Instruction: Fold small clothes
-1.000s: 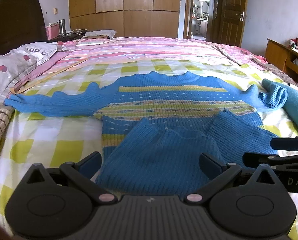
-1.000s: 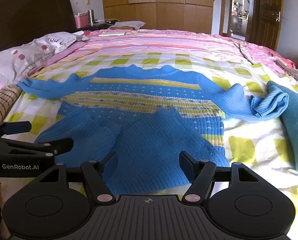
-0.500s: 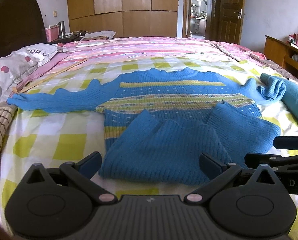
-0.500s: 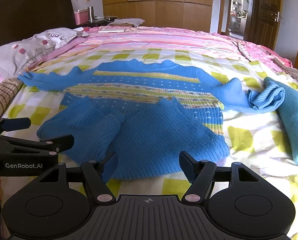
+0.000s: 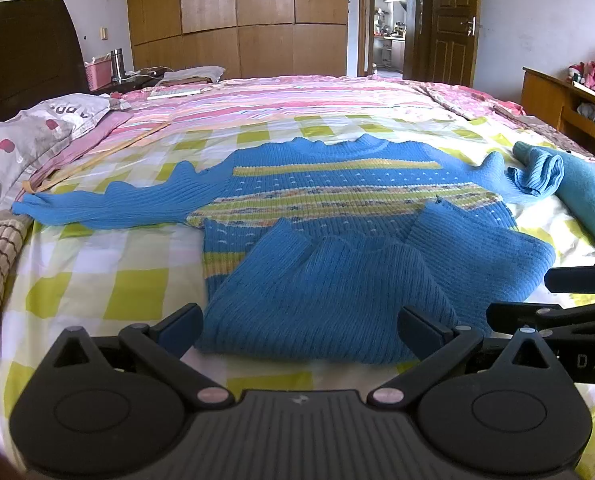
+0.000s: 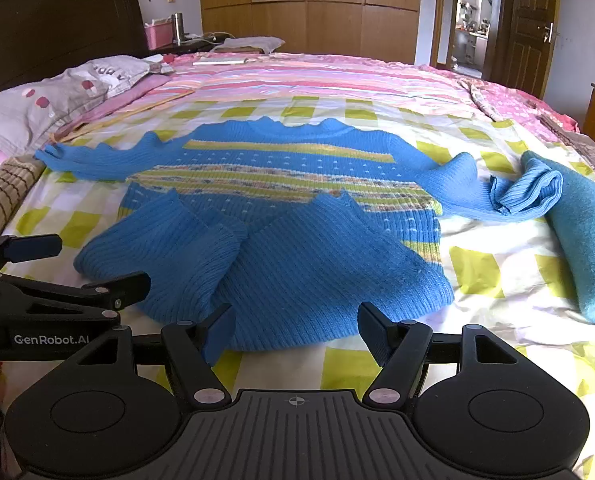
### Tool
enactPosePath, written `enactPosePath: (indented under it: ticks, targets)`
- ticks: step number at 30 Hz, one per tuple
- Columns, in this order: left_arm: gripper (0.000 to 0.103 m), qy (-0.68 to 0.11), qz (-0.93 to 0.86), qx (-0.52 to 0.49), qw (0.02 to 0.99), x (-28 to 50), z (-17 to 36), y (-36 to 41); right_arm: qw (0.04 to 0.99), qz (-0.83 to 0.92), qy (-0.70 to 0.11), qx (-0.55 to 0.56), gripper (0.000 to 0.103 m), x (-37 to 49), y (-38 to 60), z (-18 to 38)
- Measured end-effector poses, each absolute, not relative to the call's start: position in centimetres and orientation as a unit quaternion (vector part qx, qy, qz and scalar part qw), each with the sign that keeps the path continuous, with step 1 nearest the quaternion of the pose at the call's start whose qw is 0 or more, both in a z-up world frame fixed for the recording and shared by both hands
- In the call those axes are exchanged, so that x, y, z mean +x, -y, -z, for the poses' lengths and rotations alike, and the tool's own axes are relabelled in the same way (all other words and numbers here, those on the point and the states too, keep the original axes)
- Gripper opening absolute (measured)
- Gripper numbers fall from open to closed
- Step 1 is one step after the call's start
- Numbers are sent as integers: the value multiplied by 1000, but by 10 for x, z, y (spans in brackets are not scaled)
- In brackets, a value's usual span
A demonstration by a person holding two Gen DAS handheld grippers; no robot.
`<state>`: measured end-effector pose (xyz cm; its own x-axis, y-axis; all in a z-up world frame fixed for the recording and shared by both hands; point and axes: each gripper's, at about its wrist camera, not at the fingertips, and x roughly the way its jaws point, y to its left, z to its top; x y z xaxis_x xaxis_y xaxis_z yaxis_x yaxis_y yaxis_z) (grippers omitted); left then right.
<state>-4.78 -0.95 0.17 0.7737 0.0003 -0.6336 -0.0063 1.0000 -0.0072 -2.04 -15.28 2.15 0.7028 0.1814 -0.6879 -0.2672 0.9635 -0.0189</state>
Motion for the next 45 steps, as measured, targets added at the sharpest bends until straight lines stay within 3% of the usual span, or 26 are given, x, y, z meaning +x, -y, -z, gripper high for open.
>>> enactPosePath:
  ticks: [45]
  targets:
    - [103,-348,-3,-8,937,-47,6,-1,918,-118,-374,-66,68,-19,144,-16]
